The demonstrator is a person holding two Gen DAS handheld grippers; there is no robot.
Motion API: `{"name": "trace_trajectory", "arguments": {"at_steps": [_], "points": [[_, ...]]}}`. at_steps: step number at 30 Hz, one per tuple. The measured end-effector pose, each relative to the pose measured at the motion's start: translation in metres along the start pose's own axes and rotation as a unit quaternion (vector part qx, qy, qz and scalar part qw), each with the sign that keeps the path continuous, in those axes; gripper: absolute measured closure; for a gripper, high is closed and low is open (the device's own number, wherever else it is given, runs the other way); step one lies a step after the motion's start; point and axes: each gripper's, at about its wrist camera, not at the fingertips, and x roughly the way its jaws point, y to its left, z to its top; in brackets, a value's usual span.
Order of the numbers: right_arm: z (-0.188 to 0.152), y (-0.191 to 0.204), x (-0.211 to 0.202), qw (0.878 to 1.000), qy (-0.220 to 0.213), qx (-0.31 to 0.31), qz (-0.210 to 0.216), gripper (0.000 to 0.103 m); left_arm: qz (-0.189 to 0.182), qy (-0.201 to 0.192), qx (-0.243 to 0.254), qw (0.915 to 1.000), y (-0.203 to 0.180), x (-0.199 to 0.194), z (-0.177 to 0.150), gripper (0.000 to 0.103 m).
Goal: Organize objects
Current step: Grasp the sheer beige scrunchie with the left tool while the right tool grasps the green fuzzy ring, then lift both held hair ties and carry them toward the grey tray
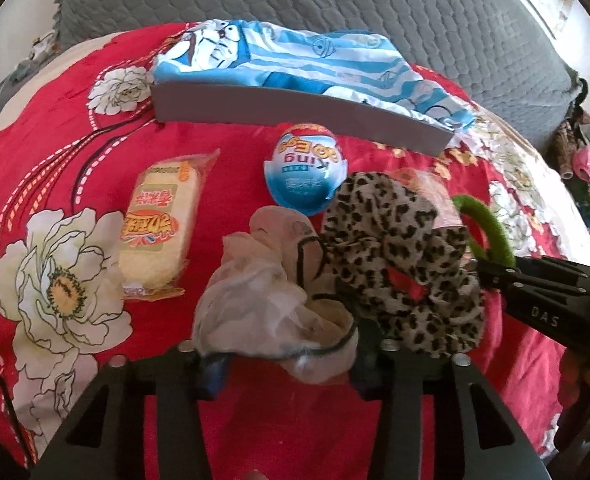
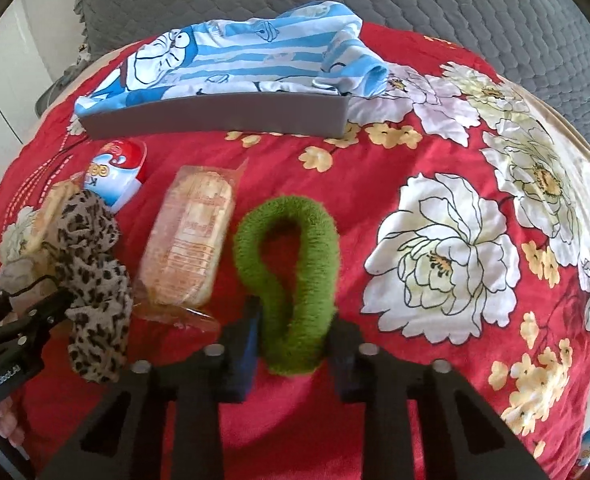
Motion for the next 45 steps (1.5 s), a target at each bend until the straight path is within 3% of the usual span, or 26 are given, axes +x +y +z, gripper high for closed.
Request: {"name": "trace_trajectory", "arguments": {"at_steps": [6,15,45], "points": [[0.000,-0.002,-0.003,1.000,0.003,0.006,0.010,0.083,-0.013,-0.006,0.002,0.9999,-0.002,-0.005,0.000,0.076],[0.002,-0.006,-0.007,1.000,0.000,0.012,0.015,0.084,-0.019,-0.011,0.000,0.9998,-0.001,-0.010,0.001,0.084],[0.002,-0.005,-0.031,1.000,-0.014,-0.003,0.008,0.087,-0.004,-0.031,0.011,0.9994,-0.003,-0.038,0.000,0.089]]}}
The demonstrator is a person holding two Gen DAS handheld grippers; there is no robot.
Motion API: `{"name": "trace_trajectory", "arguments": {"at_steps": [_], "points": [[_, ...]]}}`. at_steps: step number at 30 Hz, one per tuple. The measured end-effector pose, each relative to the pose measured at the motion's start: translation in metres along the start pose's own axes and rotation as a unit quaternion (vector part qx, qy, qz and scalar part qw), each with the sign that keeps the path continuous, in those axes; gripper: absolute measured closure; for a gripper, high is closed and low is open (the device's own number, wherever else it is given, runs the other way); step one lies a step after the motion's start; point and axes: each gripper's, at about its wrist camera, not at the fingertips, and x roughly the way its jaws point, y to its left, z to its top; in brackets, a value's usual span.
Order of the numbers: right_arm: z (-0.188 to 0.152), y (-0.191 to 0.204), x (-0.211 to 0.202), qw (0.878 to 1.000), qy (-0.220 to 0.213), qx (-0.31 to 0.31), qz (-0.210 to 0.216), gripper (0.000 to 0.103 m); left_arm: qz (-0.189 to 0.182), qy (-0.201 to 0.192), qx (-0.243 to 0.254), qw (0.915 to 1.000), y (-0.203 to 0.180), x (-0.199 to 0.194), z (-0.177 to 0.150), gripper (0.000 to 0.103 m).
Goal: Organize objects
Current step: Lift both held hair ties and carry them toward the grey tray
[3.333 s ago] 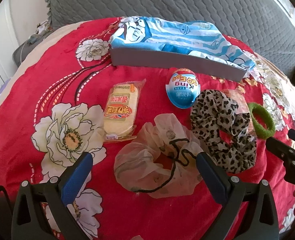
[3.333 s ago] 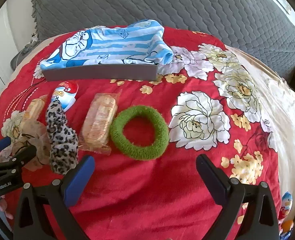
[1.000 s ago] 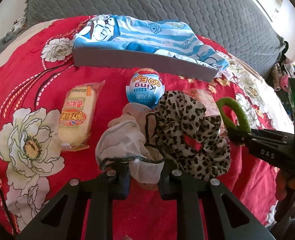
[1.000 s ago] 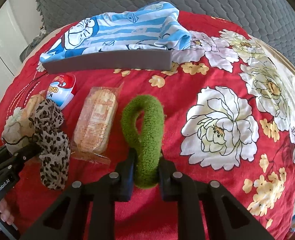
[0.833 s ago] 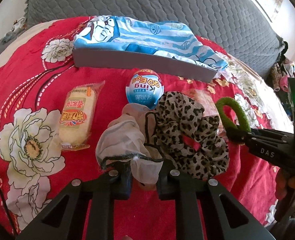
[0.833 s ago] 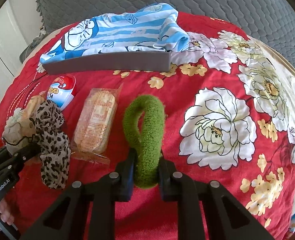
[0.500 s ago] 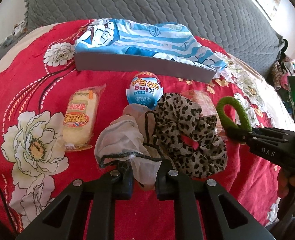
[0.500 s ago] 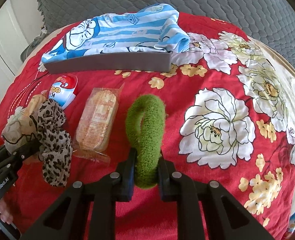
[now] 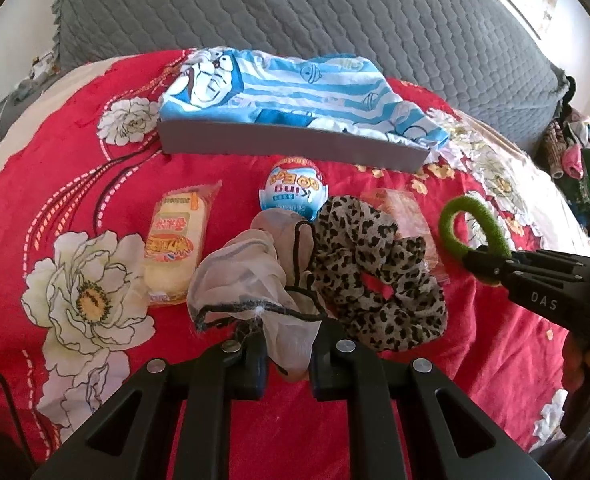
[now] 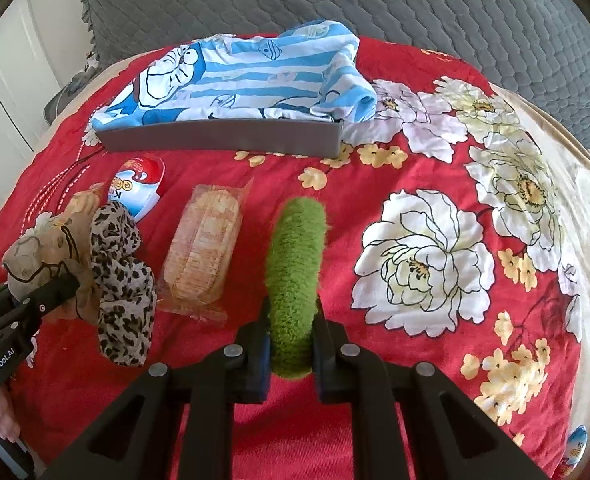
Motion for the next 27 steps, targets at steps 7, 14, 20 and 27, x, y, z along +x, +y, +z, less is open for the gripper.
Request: {"name": "trace_trajectory", "arguments": {"at_steps": [7,14,20,27], "points": [[0.003,0.000,-0.012,1.000,-0.016,0.001,0.000,0.088,0.008,-0.013,-0.002,0.9999,0.001,-0.009,0.003,0.090],[0.003,0.000,-0.015,1.000,-0.019,-0.001,0.002,0.089,0.007,-0.030,-0.003,0.9995,0.003,-0.022,0.007,0.091],[0.006,0.002,-0.033,0.999,-0.043,-0.004,0.006,0.089,0.009,-0.043,-0.006,0.9990,0.005,-0.032,0.009,0.091],[0.008,0.007,-0.053,0.998,-0.067,-0.009,0.014,0.089,0.016,-0.053,0.000,0.9985,0.001,-0.044,0.010,0.092]]}}
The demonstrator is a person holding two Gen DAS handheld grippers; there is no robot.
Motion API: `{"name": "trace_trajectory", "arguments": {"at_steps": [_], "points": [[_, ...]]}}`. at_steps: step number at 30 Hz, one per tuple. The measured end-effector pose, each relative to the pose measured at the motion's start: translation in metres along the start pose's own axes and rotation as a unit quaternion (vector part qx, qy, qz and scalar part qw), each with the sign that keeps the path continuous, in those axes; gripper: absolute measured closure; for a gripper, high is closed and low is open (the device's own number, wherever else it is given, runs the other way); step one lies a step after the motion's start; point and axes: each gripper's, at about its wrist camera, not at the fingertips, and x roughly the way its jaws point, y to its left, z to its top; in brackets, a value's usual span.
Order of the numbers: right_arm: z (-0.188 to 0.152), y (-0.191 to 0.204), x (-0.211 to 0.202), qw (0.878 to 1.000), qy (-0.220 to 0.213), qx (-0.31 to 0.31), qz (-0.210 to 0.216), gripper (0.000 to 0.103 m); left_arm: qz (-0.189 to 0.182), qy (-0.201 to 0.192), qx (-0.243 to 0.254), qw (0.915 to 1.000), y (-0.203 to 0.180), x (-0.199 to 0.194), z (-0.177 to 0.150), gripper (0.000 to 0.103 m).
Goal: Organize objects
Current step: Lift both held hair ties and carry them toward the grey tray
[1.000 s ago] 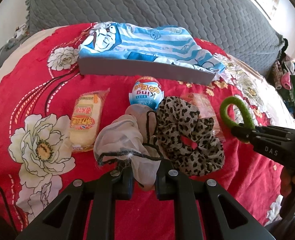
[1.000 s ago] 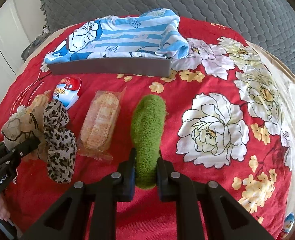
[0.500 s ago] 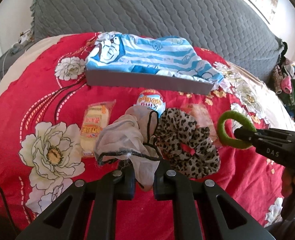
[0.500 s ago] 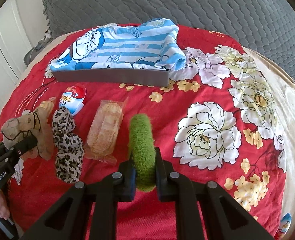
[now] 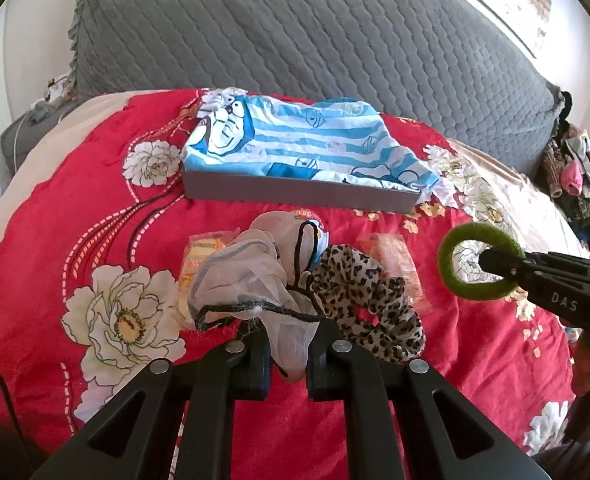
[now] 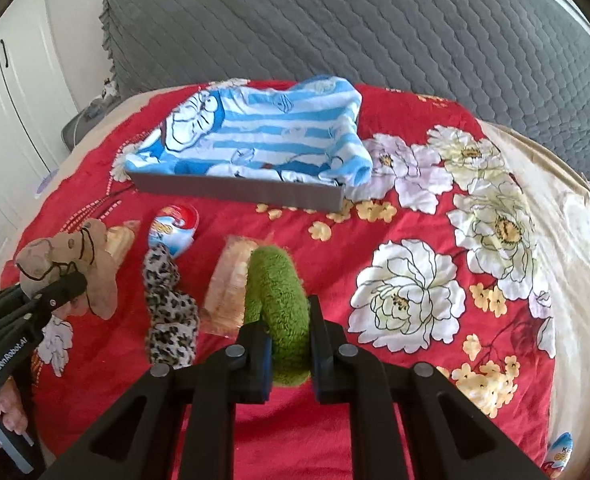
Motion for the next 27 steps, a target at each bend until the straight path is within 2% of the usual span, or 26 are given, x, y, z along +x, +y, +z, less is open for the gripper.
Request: {"name": "trace_trajectory", "arguments": {"at_steps": [8,27], "points": [[0.006,0.016,-0.020,0.999,-0.026,-0.008,0.021,0.089,0.007,-0.010,0.008,0.9999,-0.008,-0.016,0.003,0.092],[0.025,0.040,-0.085,0.995,-0.100,-0.008,0.012,0.089,0.014,-0.067,0.001,0.9977,-0.008,-0.068,0.040,0.092]]}}
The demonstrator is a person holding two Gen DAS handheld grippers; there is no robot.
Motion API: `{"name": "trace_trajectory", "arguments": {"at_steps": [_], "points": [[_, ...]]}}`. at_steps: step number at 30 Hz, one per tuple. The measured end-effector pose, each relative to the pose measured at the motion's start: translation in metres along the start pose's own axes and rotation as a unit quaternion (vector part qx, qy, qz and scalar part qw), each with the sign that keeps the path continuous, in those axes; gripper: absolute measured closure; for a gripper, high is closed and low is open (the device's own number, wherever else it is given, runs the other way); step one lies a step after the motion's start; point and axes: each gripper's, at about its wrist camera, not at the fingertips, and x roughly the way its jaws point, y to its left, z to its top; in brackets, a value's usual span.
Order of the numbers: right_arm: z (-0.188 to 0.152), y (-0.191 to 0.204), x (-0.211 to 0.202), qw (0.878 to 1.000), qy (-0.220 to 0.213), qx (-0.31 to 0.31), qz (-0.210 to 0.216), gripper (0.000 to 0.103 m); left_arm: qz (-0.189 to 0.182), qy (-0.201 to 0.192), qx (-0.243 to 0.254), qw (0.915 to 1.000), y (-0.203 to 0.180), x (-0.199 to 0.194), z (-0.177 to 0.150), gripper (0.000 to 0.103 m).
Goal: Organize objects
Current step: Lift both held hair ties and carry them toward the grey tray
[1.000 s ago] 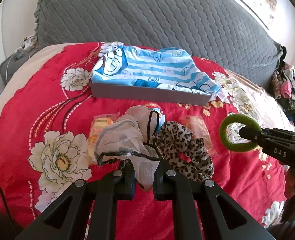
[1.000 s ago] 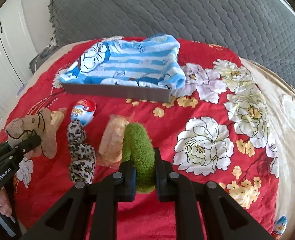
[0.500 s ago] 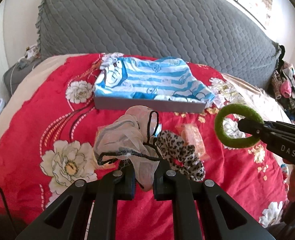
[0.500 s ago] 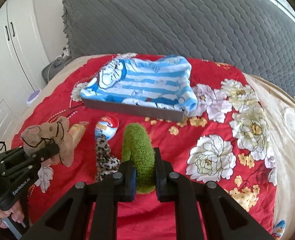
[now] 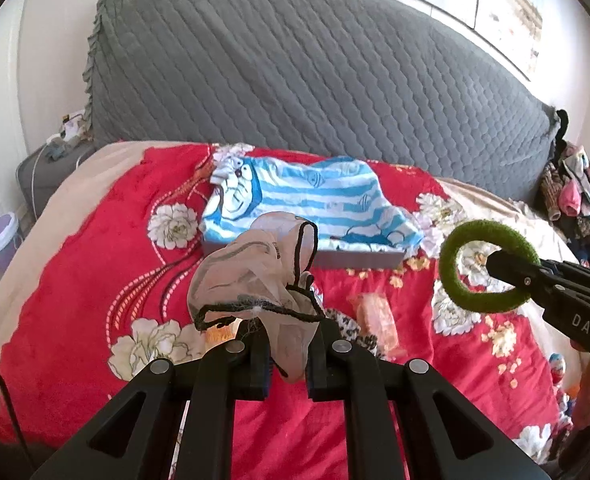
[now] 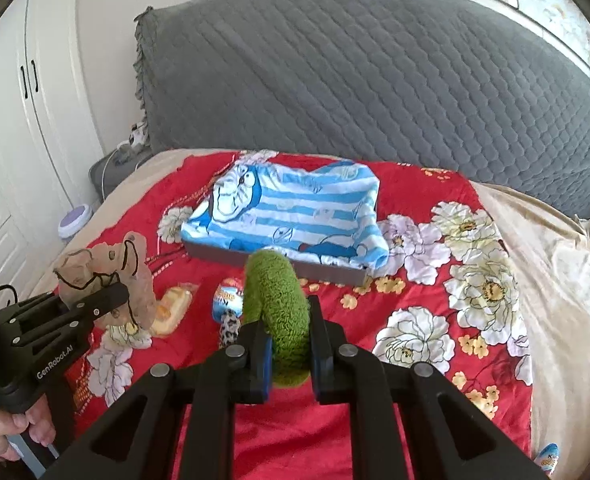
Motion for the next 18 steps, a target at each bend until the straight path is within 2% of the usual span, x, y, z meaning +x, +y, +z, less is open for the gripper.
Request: {"name": "trace_trajectory", "arguments": {"at_steps": [18], "points": [[0.033,0.016,-0.031,0.998,-0.055,0.012,0.005,0.089,-0.007,-0.041,0.010,0.9991,-0.016,-0.024,0.038,0.092]]}}
